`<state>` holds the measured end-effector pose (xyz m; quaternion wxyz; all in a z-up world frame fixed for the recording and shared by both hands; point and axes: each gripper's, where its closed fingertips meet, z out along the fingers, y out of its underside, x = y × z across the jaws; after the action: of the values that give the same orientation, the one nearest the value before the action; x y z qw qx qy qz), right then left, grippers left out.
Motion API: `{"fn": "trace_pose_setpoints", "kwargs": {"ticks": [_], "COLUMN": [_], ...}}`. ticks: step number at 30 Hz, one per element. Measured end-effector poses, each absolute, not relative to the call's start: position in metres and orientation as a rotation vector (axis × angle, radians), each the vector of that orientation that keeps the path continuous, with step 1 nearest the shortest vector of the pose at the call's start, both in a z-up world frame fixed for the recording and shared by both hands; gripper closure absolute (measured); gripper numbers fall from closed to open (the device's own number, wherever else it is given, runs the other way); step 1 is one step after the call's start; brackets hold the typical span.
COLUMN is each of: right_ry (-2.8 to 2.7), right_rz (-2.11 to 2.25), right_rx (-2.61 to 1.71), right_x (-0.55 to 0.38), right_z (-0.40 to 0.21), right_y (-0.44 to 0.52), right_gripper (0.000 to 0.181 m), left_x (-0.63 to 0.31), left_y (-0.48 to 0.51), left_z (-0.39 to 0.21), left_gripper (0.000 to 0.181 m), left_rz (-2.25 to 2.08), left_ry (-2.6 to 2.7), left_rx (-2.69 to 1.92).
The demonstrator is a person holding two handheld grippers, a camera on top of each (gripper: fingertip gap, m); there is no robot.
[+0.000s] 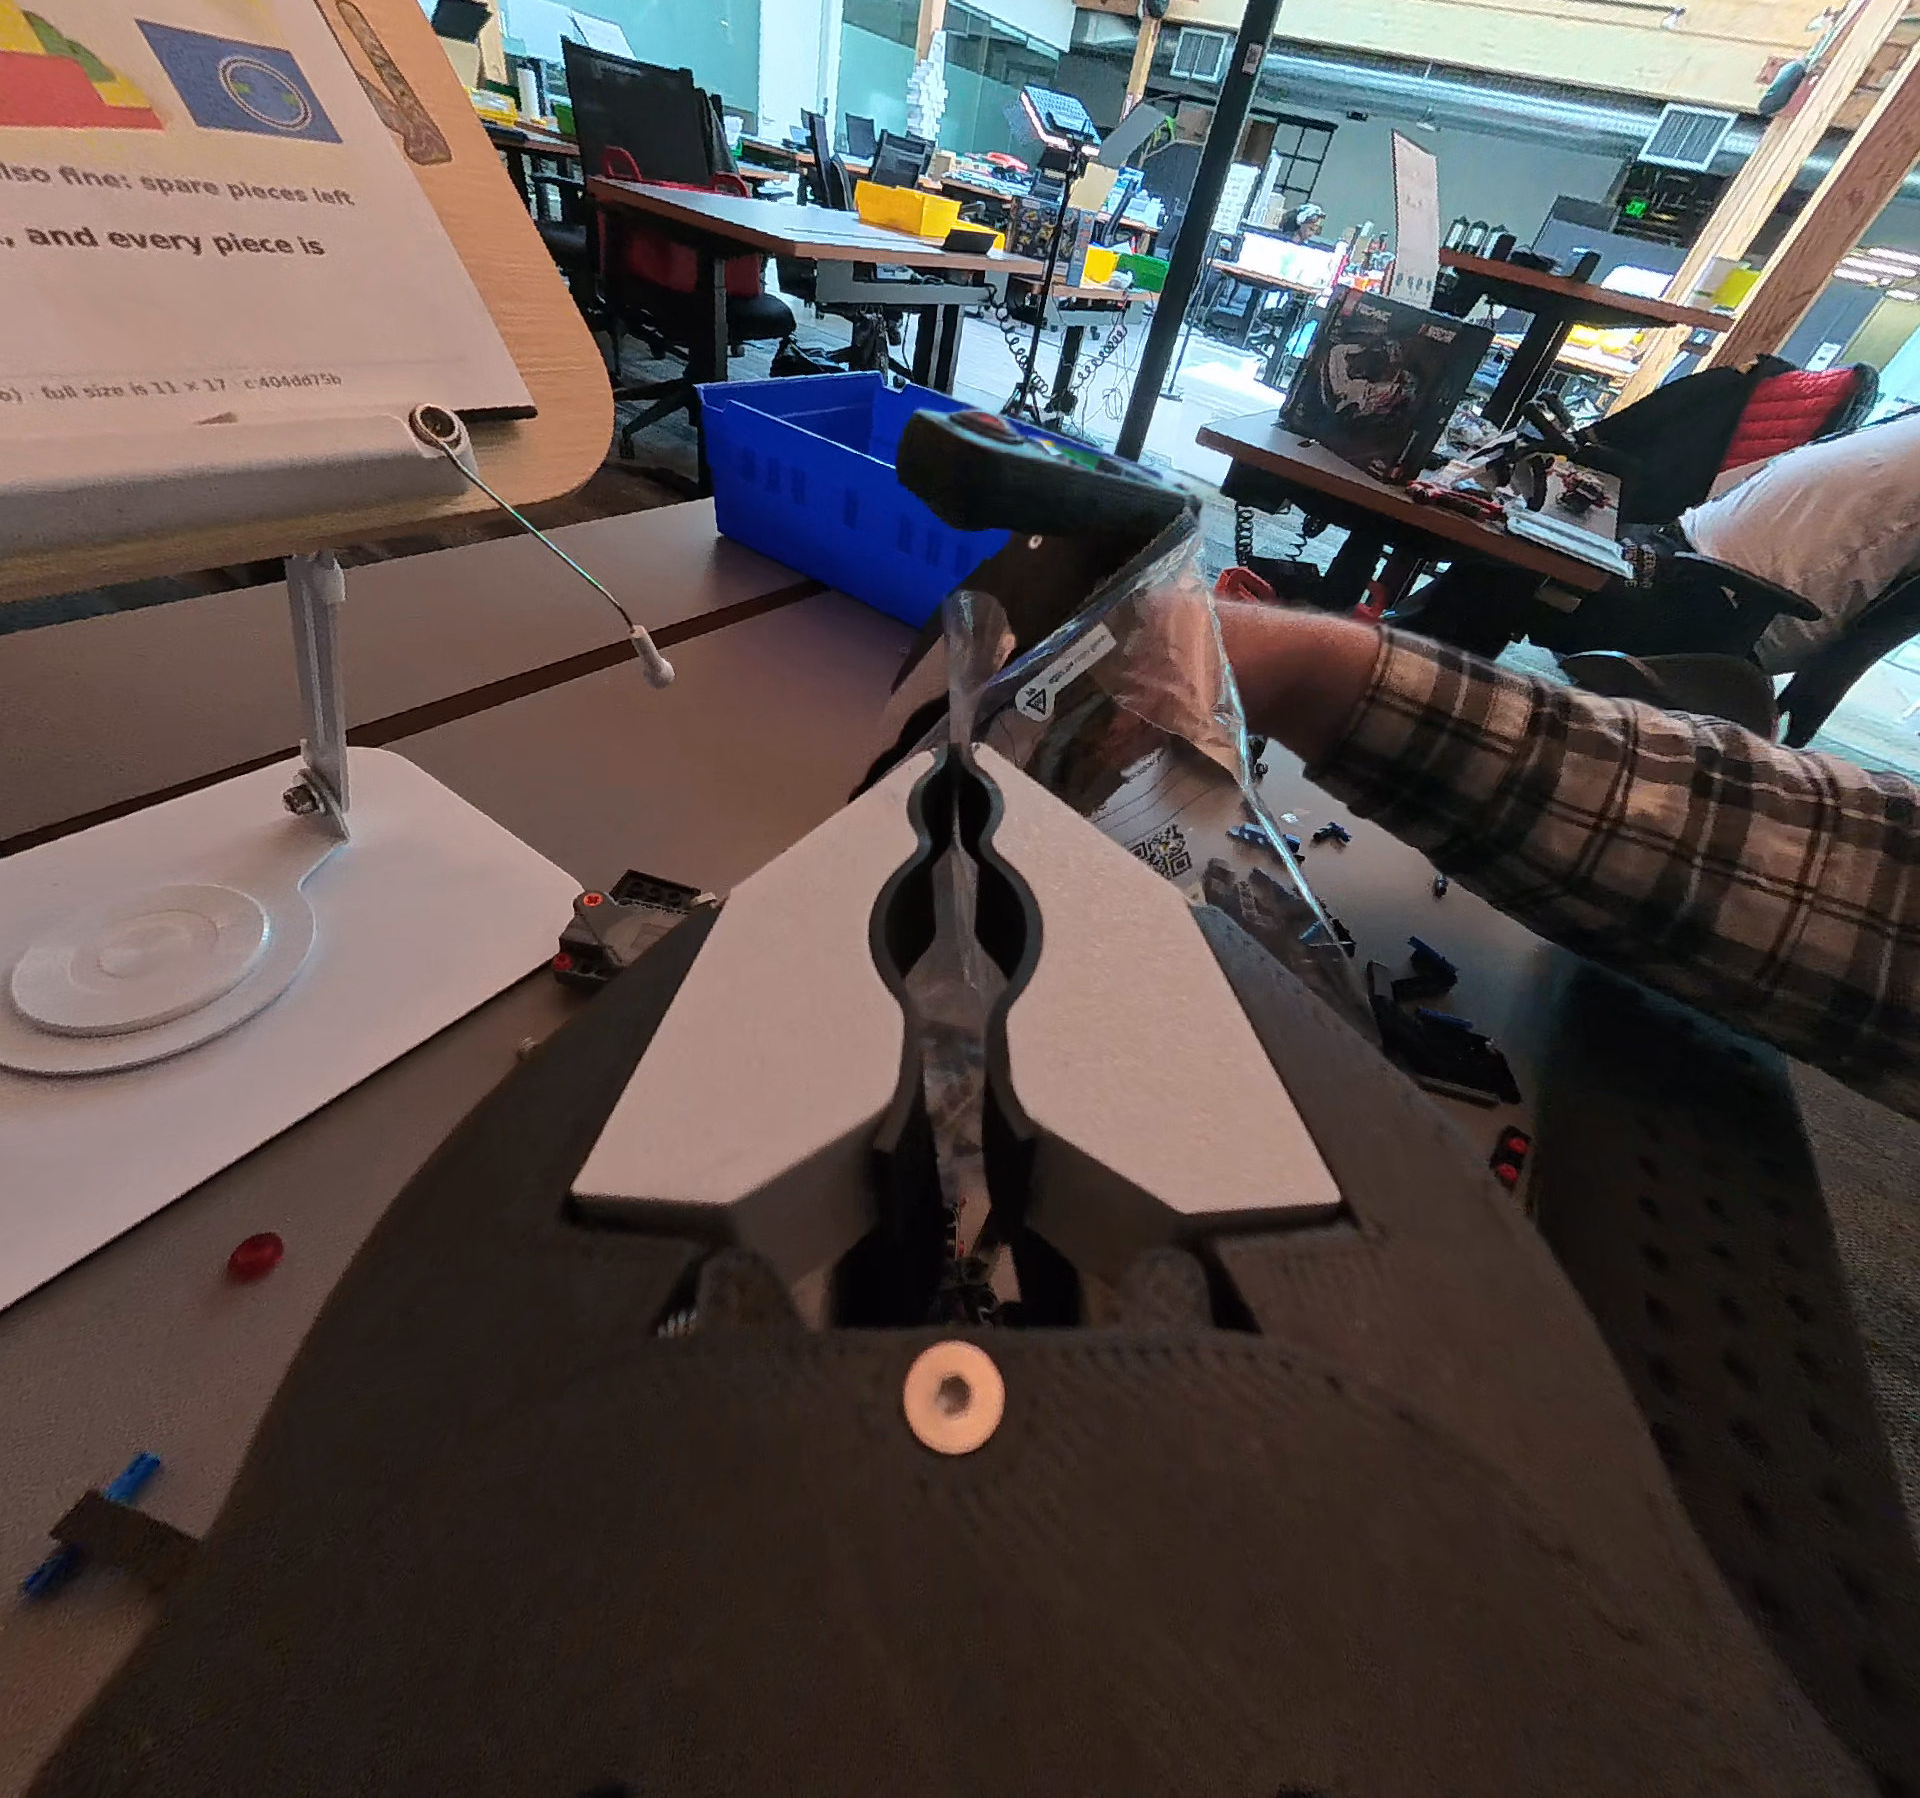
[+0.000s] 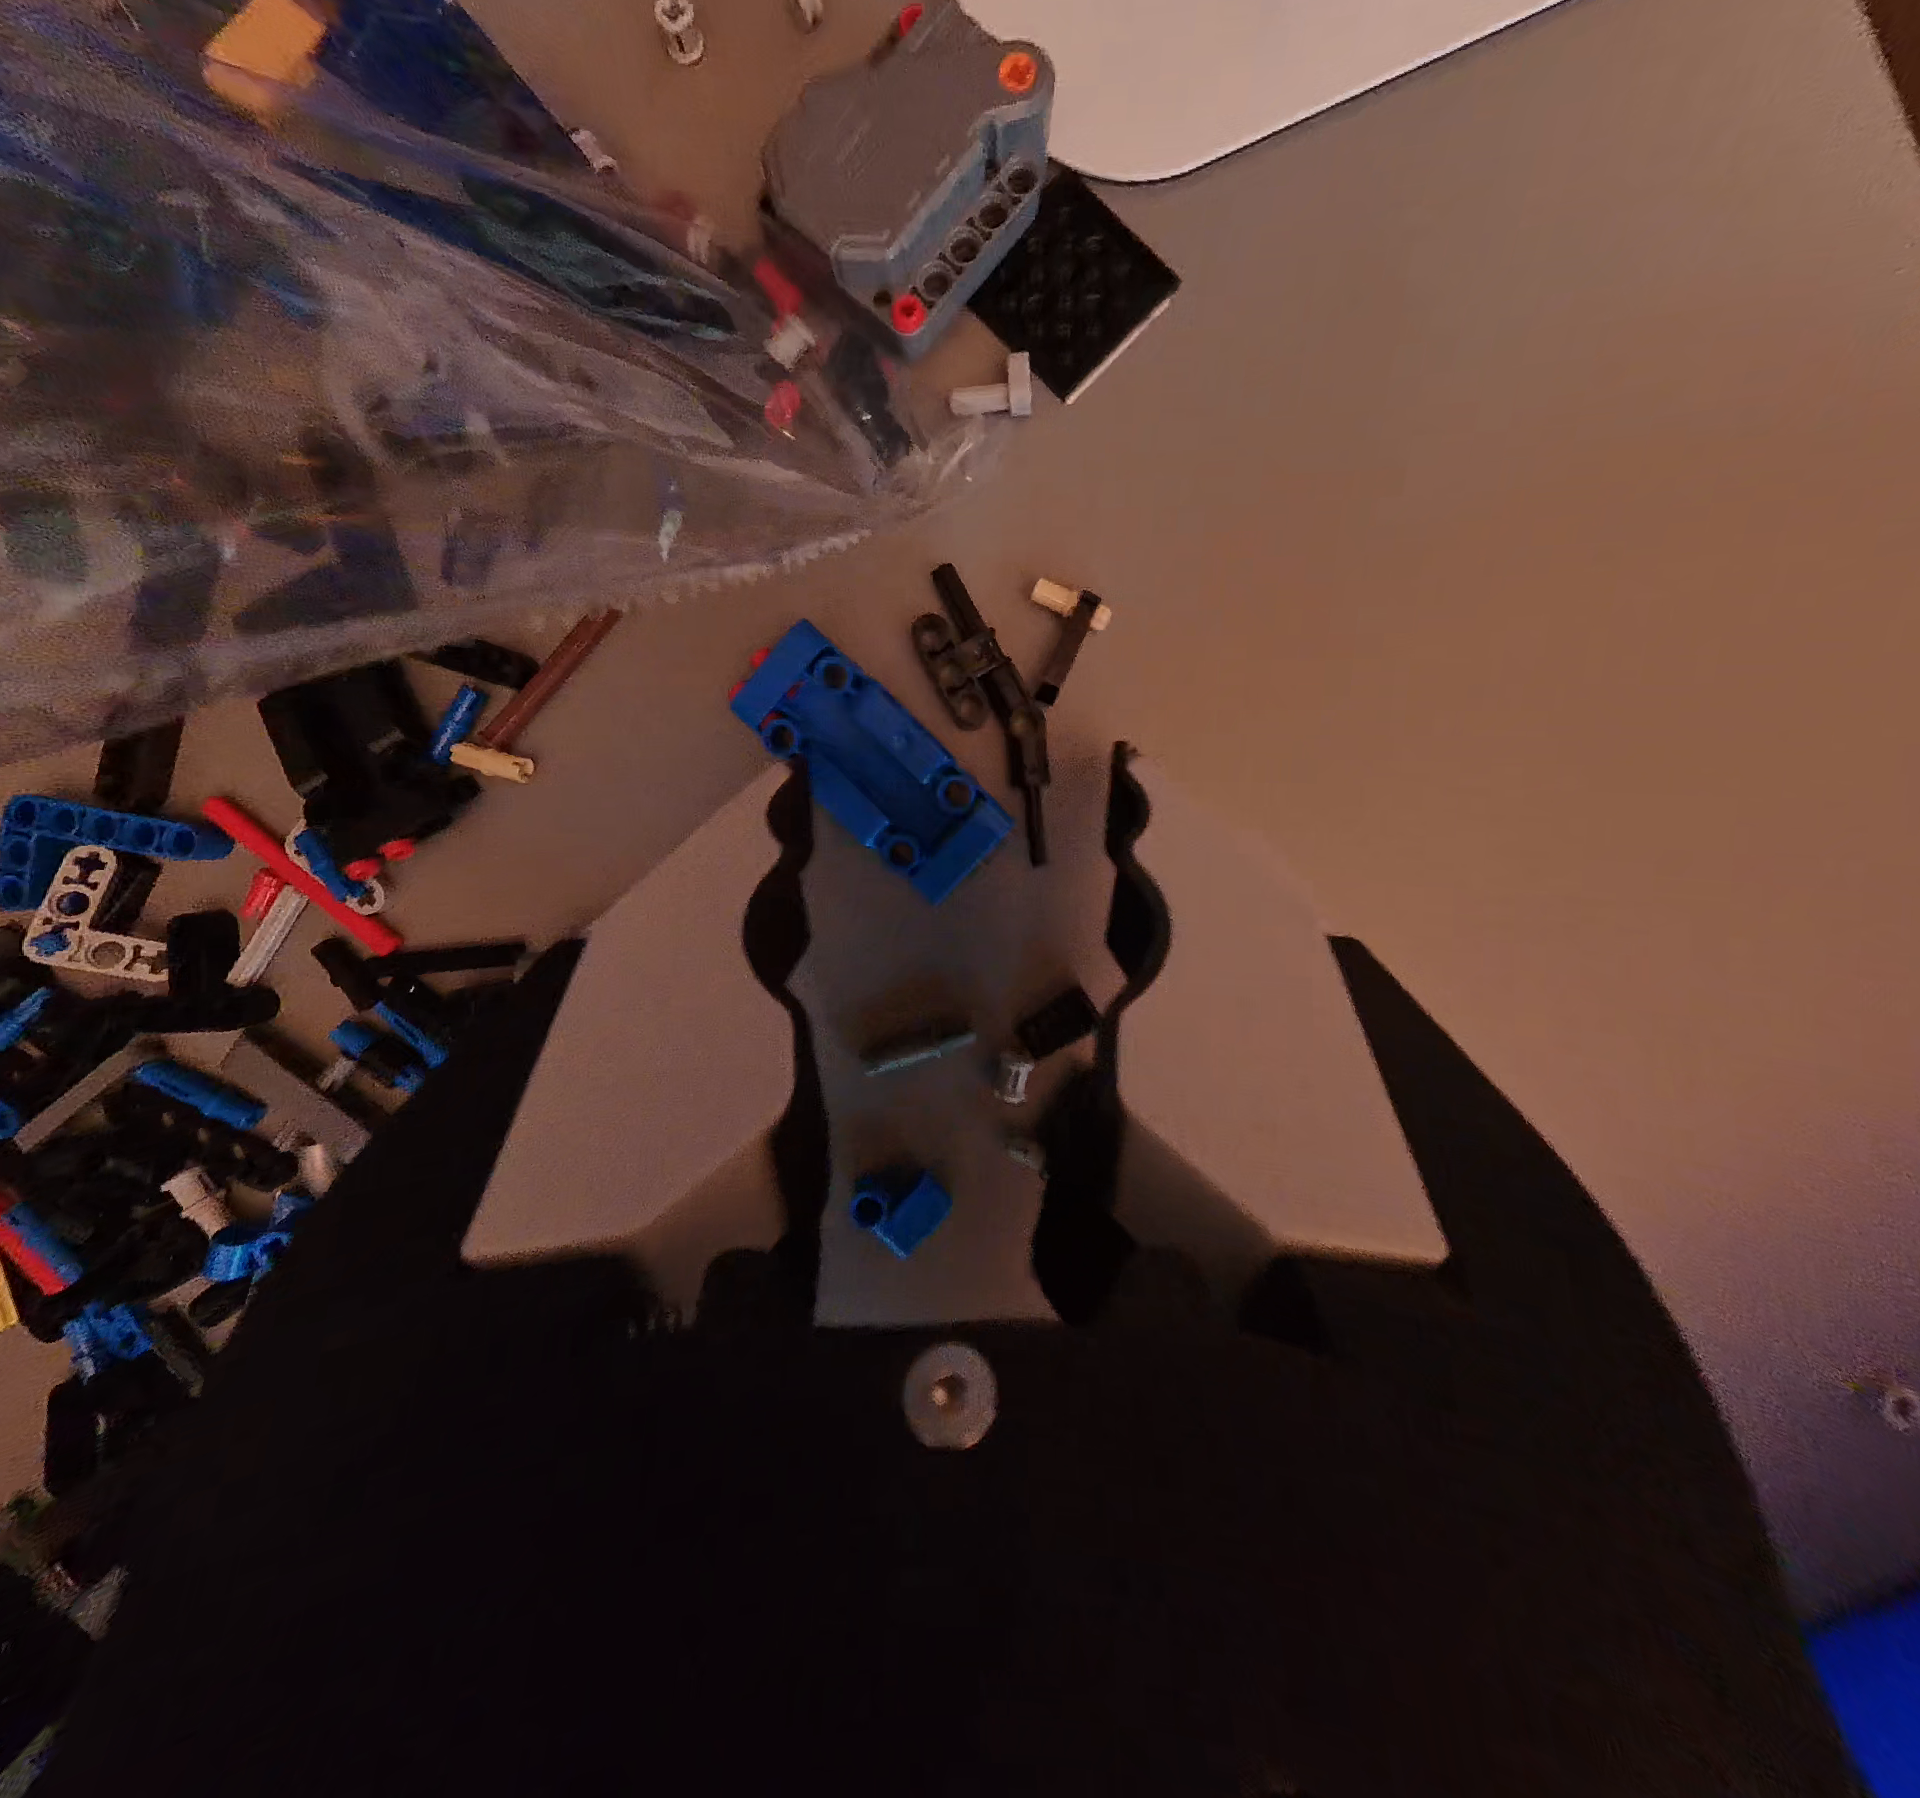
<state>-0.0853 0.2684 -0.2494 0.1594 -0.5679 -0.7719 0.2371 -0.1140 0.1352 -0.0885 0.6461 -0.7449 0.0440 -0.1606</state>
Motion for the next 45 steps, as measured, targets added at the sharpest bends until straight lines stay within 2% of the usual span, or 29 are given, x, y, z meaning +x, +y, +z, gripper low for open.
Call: {"fn": "trace_pose_setpoints", "kwargs": {"ticks": [2, 4, 8, 9, 14, 17, 19, 22, 25, 27, 29, 32, 35, 37, 38, 40, 41, 45], "right_ry": [-2.222, -2.222, -2.224, -2.217, -2.223, -2.180, -2.131, -1.953, -1.854, -1.893, -1.985, -2.149, -2.206, -2.120, -2.032, -1.853, -1.810, -1.842], "right_rz": [0.725, 0.751, 0.787, 0.803, 0.813, 0.813, 0.779, 0.831, 0.908, 0.898, 0.819, 0.679, 0.574, 0.594, 0.633, 0.708, 0.739, 0.644], "right_rx": [-1.623, -1.631, -1.631, -1.626, -1.618, -1.585, -1.542, -1.408, -1.164, -1.025, -0.979, -0.985, -1.063, -1.055, -1.071, -1.149, -1.219, -1.550], "right_x": [-0.089, -0.088, -0.080, -0.078, -0.057, -0.042, -0.029, -0.011, -0.005, -0.015, -0.036, -0.061, -0.074, -0.073, -0.071, -0.063, -0.058, -0.045], "right_z": [-0.251, -0.251, -0.250, -0.248, -0.249, -0.230, -0.202, -0.121, -0.033, -0.005, -0.009, -0.045, -0.075, -0.066, -0.054, -0.037, -0.040, -0.119], "right_y": [0.262, 0.259, 0.253, 0.251, 0.241, 0.237, 0.240, 0.241, 0.208, 0.177, 0.159, 0.151, 0.157, 0.166, 0.177, 0.211, 0.229, 0.291], "right_gripper": [0.146, 0.157, 0.165, 0.174, 0.174, 0.175, 0.174, 0.175, 0.175, 0.174, 0.174, 0.174, 0.146, 0.146, 0.150, 0.172, 0.173, 0.159], "left_x": [-0.115, -0.115, -0.114, -0.114, -0.112, -0.111, -0.111, -0.108, -0.104, -0.102, -0.101, -0.102, -0.104, -0.106, -0.106, -0.108, -0.108, -0.108], "left_y": [0.135, 0.135, 0.134, 0.134, 0.135, 0.135, 0.135, 0.135, 0.138, 0.139, 0.139, 0.138, 0.137, 0.137, 0.136, 0.136, 0.135, 0.135], "left_z": [-0.088, -0.087, -0.087, -0.087, -0.088, -0.088, -0.088, -0.087, -0.089, -0.091, -0.092, -0.092, -0.091, -0.091, -0.090, -0.088, -0.088, -0.087], "left_gripper": [0.181, 0.181, 0.181, 0.181, 0.181, 0.181, 0.181, 0.181, 0.181, 0.181, 0.181, 0.181, 0.181, 0.181, 0.181, 0.181, 0.181, 0.181], "left_rz": [-0.365, -0.365, -0.367, -0.368, -0.375, -0.375, -0.374, -0.378, -0.376, -0.374, -0.376, -0.380, -0.379, -0.369, -0.365, -0.366, -0.366, -0.368], "left_ry": [0.100, 0.100, 0.103, 0.103, 0.106, 0.107, 0.108, 0.113, 0.129, 0.137, 0.138, 0.129, 0.121, 0.119, 0.118, 0.113, 0.109, 0.112], "left_rx": [-1.694, -1.690, -1.688, -1.689, -1.689, -1.688, -1.686, -1.686, -1.696, -1.701, -1.701, -1.695, -1.693, -1.695, -1.692, -1.686, -1.683, -1.682]}}
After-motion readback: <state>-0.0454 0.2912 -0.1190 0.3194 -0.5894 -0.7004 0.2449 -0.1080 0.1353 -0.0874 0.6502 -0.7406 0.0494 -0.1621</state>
